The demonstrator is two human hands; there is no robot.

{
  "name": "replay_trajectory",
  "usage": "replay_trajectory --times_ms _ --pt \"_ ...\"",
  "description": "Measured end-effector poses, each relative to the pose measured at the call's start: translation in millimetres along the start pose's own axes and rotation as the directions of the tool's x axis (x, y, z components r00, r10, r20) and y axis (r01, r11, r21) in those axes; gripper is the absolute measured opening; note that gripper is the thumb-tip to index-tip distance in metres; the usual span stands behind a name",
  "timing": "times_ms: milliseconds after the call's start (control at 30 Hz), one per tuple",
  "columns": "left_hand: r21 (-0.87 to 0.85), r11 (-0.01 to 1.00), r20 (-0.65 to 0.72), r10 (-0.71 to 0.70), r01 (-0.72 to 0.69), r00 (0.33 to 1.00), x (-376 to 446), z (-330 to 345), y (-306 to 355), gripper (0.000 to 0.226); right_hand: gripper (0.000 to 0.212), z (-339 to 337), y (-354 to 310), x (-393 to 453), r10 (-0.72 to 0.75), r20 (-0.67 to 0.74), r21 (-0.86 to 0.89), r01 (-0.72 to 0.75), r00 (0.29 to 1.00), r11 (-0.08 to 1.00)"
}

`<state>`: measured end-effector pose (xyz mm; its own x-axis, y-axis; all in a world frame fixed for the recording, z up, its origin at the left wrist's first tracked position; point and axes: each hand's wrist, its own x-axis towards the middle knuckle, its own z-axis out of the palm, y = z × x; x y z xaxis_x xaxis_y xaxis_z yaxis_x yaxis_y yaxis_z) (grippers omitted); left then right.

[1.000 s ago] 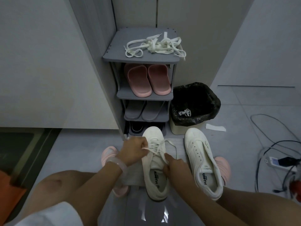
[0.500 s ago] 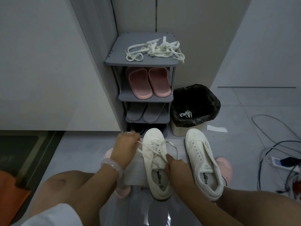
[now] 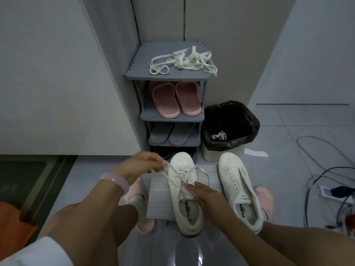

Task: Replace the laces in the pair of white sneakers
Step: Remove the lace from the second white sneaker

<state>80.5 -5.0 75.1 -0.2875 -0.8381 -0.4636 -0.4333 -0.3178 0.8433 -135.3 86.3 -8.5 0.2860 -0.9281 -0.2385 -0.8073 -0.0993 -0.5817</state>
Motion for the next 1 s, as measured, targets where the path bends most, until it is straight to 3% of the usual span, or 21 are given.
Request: replay_trajectory --times_ms 67,133,167,200,233,267,300,333,367,400,433,467,500,567,600,633,700,733,833,900,1000 --pt "-0.336 0.942 -0.123 -0.062 0.017 0.99 3 3 -4 0.016 0.047 0 0 2 0.012 0.0 -0.009 -0.012 1.0 1.0" --pt "-0.62 0.78 -0.019 -0.113 0.077 0.993 -1 15 -11 0.016 0.047 2 0 2 0.026 0.002 -0.032 -0.026 1.0 0.999" --pt "-0.638 0.761 0.075 -0.088 0.116 0.993 -6 21 -13 0.016 0.046 3 1 2 0.029 0.002 -0.044 -0.029 1.0 0.999" --pt "-0.508 0.855 0.118 -0.046 0.1 0.992 -10 24 -15 0.017 0.046 4 2 2 0.031 0.0 -0.051 -0.031 1.0 0.998" --pt "-0.24 0.971 0.12 0.025 0.004 0.992 -10 22 -16 0.018 0.046 5 3 3 0.035 -0.002 -0.053 -0.035 0.999 0.998" --pt "0.105 0.987 0.109 0.107 -0.118 0.988 -8 16 -14 0.018 0.046 5 3 3 0.038 -0.002 -0.055 -0.038 0.999 0.998" --pt "0.479 0.855 0.045 0.203 -0.199 0.978 -5 6 -8 0.018 0.046 6 4 3 0.039 -0.001 -0.061 -0.039 0.999 0.997" --pt "0.718 0.67 -0.054 0.325 -0.19 0.944 -2 -3 -1 0.019 0.046 7 4 3 0.036 0.001 -0.068 -0.036 0.999 0.997" --pt "0.831 0.54 -0.16 0.465 -0.136 0.871 0 -12 6 0.02 0.045 7 3 2 0.034 0.003 -0.074 -0.034 0.999 0.997" --pt "0.837 0.538 -0.278 0.574 -0.099 0.77 1 -20 13 0.02 0.045 8 3 1 0.031 0.001 -0.074 -0.03 1.0 0.997" --pt "0.765 0.636 -0.404 0.597 -0.102 0.693 1 -25 17 0.02 0.045 9 3 1 0.027 -0.004 -0.07 -0.027 1.0 0.997" --pt "0.618 0.774 -0.512 0.529 -0.137 0.677 2 -30 20 0.021 0.044 9 3 0 0.023 -0.011 -0.065 -0.024 1.0 0.998" --pt "0.398 0.902 -0.559 0.384 -0.168 0.735 2 -31 21 0.023 0.044 9 2 -1 0.021 -0.014 -0.059 -0.022 1.0 0.998" --pt "0.074 0.992 -0.484 0.123 -0.099 0.867 5 -32 15 0.023 0.045 8 1 0 0.02 -0.005 -0.058 -0.02 1.0 0.998" --pt "0.122 0.992 -0.447 0.077 -0.025 0.891 5 -33 8 0.024 0.045 7 -1 1 0.021 0.004 -0.068 -0.021 1.0 0.997" --pt "0.274 0.96 -0.403 0.057 0.061 0.914 5 -33 -1 0.034 0.045 7 -2 1 0.024 0.009 -0.083 -0.023 1.0 0.996" --pt "0.622 0.761 -0.258 -0.022 0.184 0.966 3 -29 -23 0.059 0.045 7 -4 1 0.036 0.003 -0.098 -0.035 0.999 0.995" --pt "0.696 0.695 -0.209 -0.046 0.181 0.977 2 -20 -33 0.062 0.044 7 -5 1 0.04 -0.014 -0.096 -0.041 0.999 0.995" --pt "0.641 0.767 -0.15 0.098 0.021 0.984 -2 24 -52 0.047 0.039 6 -11 7 0.065 -0.171 -0.012 -0.069 0.983 0.998" --pt "0.645 0.761 -0.115 0.191 -0.073 0.975 -3 58 -59 0.038 0.034 3 -16 19 0.138 -0.276 0.076 -0.121 0.951 0.99" --pt "0.696 0.705 -0.07 0.253 -0.134 0.965 -4 94 -72 0.045 0.024 1 -20 35 0.194 -0.27 0.083 -0.177 0.943 0.981"
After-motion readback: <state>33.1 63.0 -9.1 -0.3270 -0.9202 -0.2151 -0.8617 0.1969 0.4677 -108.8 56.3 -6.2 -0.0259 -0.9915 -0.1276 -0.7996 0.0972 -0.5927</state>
